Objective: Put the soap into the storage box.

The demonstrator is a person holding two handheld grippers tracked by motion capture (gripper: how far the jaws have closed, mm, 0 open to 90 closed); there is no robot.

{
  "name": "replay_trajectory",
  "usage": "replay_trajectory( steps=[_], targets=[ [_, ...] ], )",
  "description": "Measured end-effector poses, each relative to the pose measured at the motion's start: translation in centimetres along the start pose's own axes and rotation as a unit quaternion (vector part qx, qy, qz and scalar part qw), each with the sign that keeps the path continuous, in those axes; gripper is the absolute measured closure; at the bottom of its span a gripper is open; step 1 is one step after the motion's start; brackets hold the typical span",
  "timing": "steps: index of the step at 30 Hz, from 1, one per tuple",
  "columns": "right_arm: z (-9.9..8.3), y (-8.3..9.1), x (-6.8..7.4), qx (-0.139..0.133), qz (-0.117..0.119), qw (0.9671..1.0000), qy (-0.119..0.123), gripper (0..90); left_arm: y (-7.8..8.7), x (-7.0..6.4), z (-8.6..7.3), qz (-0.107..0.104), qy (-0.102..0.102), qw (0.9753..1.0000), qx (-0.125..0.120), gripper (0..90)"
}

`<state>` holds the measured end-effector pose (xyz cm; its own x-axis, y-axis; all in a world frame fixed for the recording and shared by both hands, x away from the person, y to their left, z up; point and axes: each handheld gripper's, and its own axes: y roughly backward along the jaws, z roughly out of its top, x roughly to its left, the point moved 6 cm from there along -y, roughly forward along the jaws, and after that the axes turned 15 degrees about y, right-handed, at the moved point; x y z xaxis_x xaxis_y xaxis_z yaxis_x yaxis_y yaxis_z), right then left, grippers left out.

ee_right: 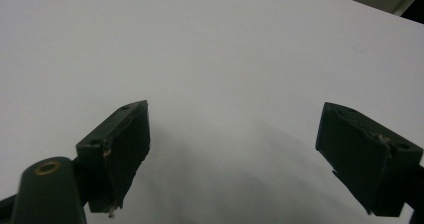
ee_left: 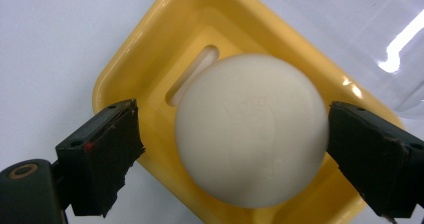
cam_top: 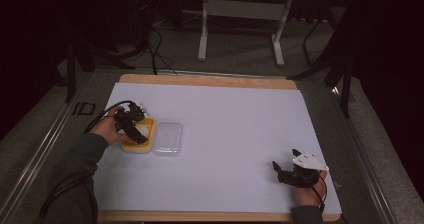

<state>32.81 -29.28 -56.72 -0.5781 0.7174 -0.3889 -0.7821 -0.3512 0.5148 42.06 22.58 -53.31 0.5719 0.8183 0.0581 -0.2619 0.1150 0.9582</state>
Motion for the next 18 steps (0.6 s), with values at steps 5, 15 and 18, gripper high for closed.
replay_trajectory(
  steps=[5, 15, 18],
  targets=[
    [0.0, 0.0, 0.0, 0.000, 0.000, 1.0000, 0.001, 14.1, 1.0, -0.3, 0.2, 0.002, -0.003, 0.9998, -0.017, 9.4],
    [0.0, 0.0, 0.0, 0.000, 0.000, 1.0000, 0.001, 14.1, 2.6, -1.5, 0.5, -0.022, -0.033, 0.9985, -0.039, 16.1],
    [0.0, 0.0, 0.0, 0.000, -0.001, 1.0000, 0.001, 14.1, 2.8, -2.0, 0.6, -0.022, -0.042, 0.9980, -0.043, 16.9]
  ],
)
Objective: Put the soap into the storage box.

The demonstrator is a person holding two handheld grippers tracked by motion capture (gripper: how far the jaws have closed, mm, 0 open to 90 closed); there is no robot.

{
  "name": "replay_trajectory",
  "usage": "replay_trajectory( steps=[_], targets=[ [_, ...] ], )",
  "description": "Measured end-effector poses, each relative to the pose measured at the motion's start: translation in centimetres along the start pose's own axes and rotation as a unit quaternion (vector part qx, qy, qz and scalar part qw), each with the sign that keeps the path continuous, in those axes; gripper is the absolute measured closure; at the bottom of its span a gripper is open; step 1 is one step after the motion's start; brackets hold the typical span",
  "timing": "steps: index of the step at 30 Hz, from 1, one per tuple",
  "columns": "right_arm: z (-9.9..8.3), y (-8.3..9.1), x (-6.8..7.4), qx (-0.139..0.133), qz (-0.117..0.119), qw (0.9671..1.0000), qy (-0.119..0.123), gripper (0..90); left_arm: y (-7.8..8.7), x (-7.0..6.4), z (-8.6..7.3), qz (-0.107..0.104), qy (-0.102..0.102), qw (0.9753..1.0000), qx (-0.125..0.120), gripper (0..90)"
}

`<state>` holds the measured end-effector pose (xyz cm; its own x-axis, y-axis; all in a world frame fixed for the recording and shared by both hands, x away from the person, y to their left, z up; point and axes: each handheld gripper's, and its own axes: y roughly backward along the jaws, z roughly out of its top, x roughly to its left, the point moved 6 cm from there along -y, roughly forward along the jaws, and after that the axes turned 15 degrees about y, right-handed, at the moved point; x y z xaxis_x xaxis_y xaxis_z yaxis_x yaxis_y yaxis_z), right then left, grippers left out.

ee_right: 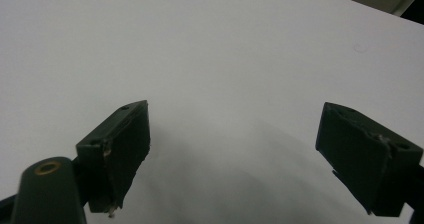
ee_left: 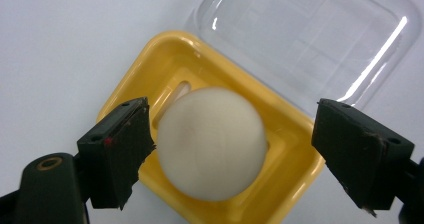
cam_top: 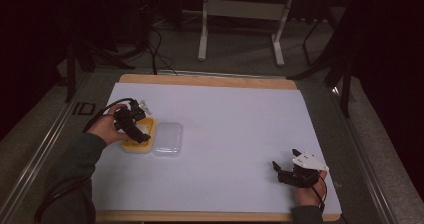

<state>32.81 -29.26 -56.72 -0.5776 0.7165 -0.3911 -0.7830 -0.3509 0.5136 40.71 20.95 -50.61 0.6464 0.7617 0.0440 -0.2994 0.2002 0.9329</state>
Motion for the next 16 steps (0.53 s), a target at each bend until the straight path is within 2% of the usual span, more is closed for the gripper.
replay_trajectory(
  steps=[4, 7, 11, 14, 16],
  targets=[
    [0.0, 0.0, 0.0, 0.000, 0.000, 1.0000, -0.001, 14.1, 0.2, -0.7, 0.2, 0.003, -0.015, 0.9998, -0.010, 24.3],
    [0.0, 0.0, 0.0, 0.000, 0.000, 1.0000, 0.000, 14.1, 0.3, -1.6, 0.2, -0.003, -0.028, 0.9995, -0.017, 31.5],
    [0.0, 0.0, 0.0, 0.000, 0.000, 1.0000, -0.001, 14.1, 0.6, -2.9, 0.4, -0.006, -0.050, 0.9982, -0.031, 36.0],
    [0.0, 0.0, 0.0, 0.001, 0.000, 1.0000, -0.001, 14.1, 1.0, -4.2, 0.5, -0.024, -0.061, 0.9964, -0.053, 38.1],
    [0.0, 0.0, 0.0, 0.002, 0.001, 1.0000, 0.000, 14.1, 1.4, -5.4, 0.7, -0.049, -0.059, 0.9933, -0.086, 39.1]
  ],
)
